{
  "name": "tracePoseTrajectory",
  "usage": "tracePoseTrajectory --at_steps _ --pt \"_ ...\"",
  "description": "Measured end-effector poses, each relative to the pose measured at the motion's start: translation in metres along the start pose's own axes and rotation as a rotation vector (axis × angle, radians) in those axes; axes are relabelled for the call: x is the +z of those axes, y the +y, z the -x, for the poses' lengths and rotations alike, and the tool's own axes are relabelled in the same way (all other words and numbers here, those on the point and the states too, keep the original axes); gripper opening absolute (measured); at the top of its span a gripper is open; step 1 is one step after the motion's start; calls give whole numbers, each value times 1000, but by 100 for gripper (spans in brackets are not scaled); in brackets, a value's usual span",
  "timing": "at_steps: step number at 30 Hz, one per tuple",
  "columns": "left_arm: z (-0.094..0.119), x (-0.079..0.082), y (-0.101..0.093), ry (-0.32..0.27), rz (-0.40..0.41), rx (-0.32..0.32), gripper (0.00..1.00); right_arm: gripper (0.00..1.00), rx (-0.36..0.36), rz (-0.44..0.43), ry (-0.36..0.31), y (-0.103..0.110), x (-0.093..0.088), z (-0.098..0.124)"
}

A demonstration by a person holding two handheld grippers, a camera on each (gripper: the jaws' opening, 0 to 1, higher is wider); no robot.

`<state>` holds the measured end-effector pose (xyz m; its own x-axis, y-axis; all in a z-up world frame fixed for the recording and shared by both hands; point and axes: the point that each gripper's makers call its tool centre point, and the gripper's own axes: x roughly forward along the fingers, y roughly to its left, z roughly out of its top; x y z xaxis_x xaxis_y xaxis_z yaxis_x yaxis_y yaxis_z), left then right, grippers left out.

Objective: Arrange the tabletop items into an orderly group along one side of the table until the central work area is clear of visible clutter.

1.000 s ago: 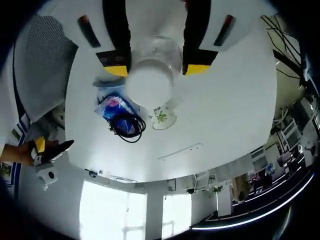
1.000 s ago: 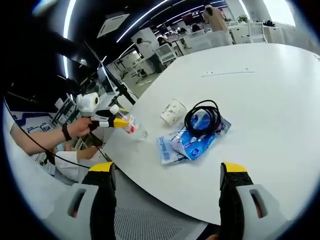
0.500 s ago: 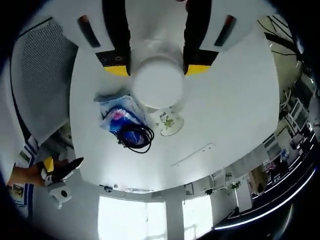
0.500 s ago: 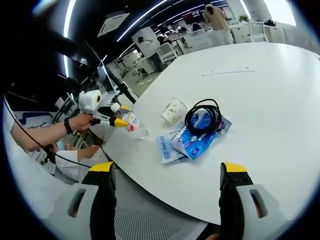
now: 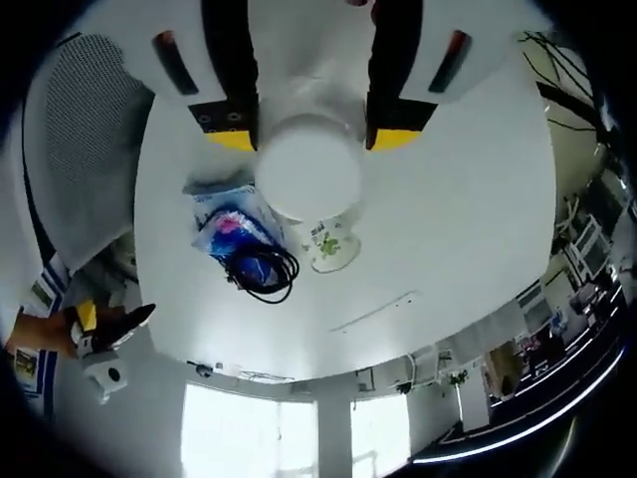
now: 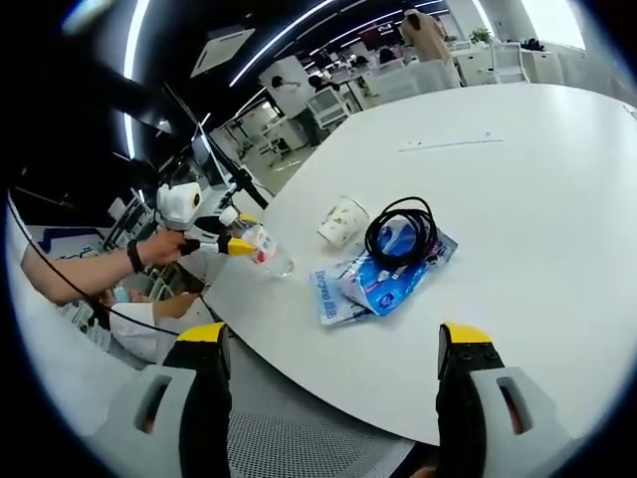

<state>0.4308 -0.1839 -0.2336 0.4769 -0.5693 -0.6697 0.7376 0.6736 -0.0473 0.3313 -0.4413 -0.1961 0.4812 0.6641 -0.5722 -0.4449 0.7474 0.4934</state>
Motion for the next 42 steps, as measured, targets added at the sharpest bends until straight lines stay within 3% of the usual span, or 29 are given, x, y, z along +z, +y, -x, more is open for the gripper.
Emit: tracePoseTrajectory --at_steps 5,7,10,15,19,22,27,33,37,42 --pt "4 12 2 -139 211 59 48 86 -1 -1 -3 0 1 1" --pt "7 7 5 -135 204 121 46 86 -1 -1 -2 -1 0 1" --pt "9 5 5 -146 235 160 46 86 -2 0 -1 -1 0 1" --pt "16 5 12 -229 394 257 45 86 2 0 -1 -1 0 1" --pt "13 -2 12 -228 439 303 47 86 8 2 3 1 0 -1" --pt "12 -5 11 -258 567 336 48 86 12 2 1 2 1 -2" --pt "12 -14 15 -256 685 427 57 86 19 5 2 4 1 -5" --pt "2 -14 12 -230 747 483 64 86 21 7 -1 4 3 -4" --pt "0 -16 15 -216 780 525 63 86 18 8 -3 2 4 -2" --pt "-4 -18 13 -196 792 525 66 86 13 2 -4 0 1 -1"
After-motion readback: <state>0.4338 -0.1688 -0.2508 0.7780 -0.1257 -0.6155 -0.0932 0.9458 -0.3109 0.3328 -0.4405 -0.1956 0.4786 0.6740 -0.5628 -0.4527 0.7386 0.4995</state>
